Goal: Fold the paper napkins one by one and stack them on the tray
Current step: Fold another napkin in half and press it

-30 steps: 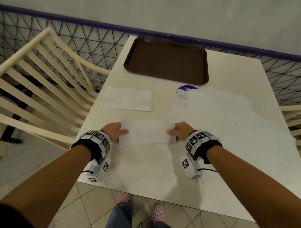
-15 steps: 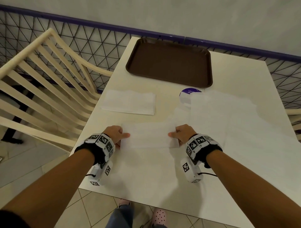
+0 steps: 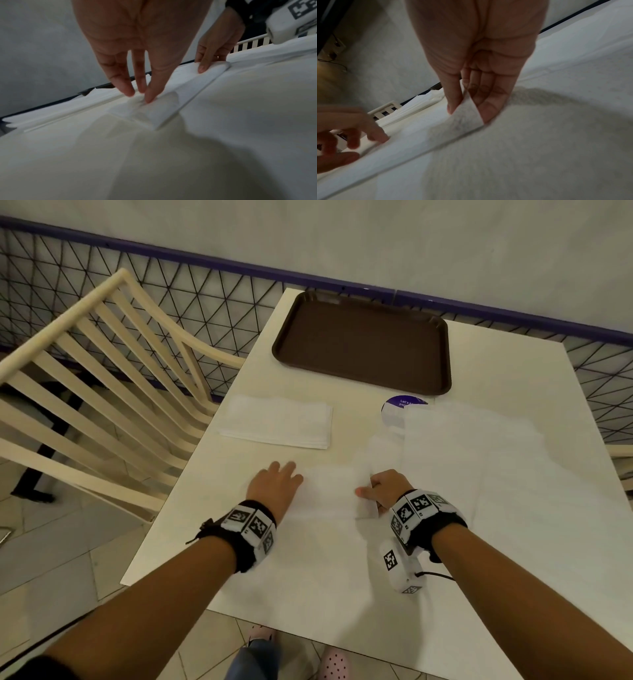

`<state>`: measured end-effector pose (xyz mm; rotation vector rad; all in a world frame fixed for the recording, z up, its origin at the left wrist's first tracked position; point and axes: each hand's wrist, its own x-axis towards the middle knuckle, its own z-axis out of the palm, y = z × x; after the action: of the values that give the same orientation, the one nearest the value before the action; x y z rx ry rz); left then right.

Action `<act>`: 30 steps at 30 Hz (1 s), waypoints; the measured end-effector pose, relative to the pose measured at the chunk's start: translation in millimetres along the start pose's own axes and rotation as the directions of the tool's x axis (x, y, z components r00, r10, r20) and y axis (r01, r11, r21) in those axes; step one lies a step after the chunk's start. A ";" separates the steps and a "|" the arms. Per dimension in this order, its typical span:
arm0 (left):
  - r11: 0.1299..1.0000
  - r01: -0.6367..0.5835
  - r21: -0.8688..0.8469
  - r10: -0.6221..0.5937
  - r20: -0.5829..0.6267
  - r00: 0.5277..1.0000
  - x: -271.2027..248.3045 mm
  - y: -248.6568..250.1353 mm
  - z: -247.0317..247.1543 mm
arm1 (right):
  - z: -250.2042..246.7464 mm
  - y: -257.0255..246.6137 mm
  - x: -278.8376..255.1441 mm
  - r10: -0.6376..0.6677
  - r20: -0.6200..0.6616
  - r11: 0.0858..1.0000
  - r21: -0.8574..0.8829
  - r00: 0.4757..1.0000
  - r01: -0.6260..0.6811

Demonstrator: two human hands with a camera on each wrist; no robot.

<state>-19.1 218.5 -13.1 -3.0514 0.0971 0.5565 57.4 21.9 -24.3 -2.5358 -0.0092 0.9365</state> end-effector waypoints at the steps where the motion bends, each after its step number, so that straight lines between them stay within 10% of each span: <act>1: 0.999 0.022 -0.024 -0.022 0.030 0.999 0.1 3.2 1.5 | 0.1 -0.4 -0.1 -0.002 -0.004 1.000 -0.001 1.000 0.002; 12: 0.981 0.158 -0.111 -0.160 -0.007 0.987 -12.9 25.0 10.1 | 4.7 -8.2 -27.5 -0.095 -0.168 0.992 0.066 0.981 0.107; 15: 0.984 0.154 -0.094 -0.158 -0.036 0.987 -14.3 24.6 12.4 | 26.2 -12.7 -53.9 -0.306 -0.234 0.924 -0.307 0.923 0.228; 18: 0.984 0.158 -0.087 -0.163 -0.051 0.985 -15.1 26.0 12.9 | 60.0 -15.5 -69.5 -0.445 -0.035 0.724 -0.603 0.895 0.336; 30: 0.985 0.153 -0.077 -0.158 -0.072 0.985 -17.3 26.6 16.3 | 75.4 2.7 -77.6 -0.200 0.072 0.802 -0.560 0.977 0.206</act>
<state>-42.8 193.7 -23.0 -3.1125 -0.1617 0.4408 -49.6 37.4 -28.5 -2.9803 -0.6461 0.9630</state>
